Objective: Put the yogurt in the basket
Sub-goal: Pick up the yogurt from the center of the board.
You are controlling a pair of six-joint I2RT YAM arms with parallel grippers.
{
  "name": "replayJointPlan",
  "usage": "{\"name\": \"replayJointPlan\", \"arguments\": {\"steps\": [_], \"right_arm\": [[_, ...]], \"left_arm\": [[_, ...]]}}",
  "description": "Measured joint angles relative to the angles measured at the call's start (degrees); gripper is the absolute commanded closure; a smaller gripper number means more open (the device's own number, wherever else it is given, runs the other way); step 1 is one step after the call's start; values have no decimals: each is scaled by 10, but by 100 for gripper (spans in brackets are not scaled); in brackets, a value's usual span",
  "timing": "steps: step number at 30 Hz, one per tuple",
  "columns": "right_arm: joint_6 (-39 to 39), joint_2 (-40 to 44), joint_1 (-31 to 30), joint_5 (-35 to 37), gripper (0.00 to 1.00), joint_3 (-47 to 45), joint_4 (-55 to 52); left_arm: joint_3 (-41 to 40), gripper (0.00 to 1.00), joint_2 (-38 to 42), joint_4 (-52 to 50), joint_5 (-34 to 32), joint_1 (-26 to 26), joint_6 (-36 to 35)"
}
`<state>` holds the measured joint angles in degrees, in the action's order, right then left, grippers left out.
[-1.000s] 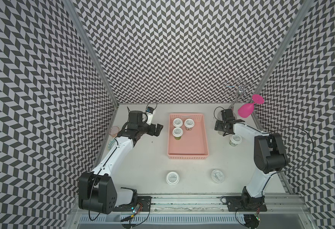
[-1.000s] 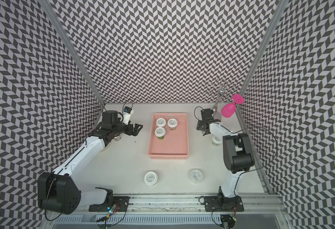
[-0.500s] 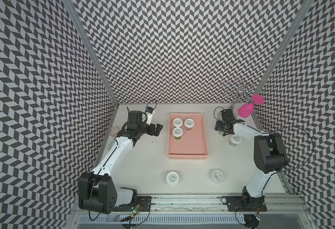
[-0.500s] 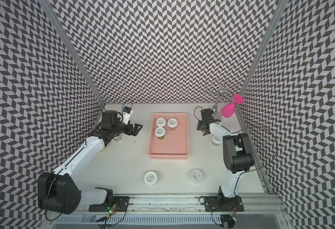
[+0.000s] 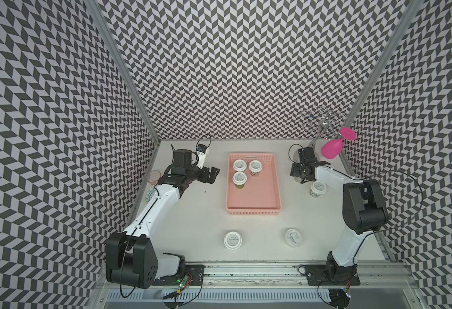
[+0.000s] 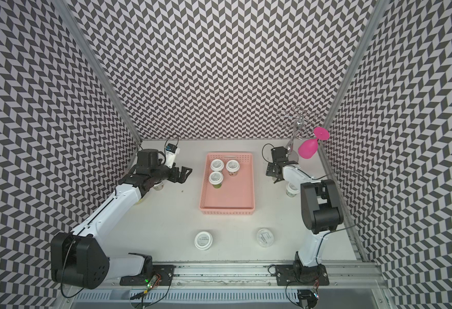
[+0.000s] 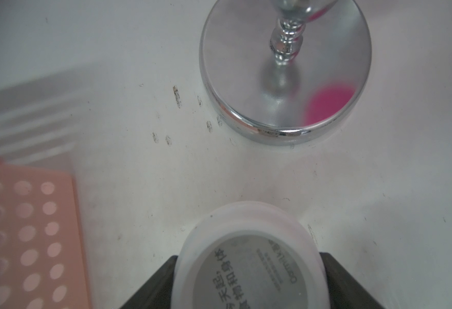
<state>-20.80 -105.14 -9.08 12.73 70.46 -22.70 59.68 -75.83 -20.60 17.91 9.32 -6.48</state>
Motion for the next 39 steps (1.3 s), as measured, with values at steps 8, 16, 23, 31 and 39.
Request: {"name": "replayJointPlan", "arguments": {"steps": [8, 16, 23, 31, 39], "right_arm": [[0, 1, 0, -7, 22, 0, 0], [0, 28, -22, -6, 21, 0, -19], [-1, 80, -68, -5, 21, -6, -40], [-1, 147, -108, -1, 21, -10, -78], [-3, 195, -148, -5, 22, -10, -117]], "left_arm": [[0, 0, 0, 0, 0, 0, 0], [0, 0, 6, 0, 0, -4, 0], [0, 0, 10, 0, 0, -10, 0], [-7, 0, 17, 5, 0, -23, 0], [-9, 0, 20, 6, 3, -33, 1]]}}
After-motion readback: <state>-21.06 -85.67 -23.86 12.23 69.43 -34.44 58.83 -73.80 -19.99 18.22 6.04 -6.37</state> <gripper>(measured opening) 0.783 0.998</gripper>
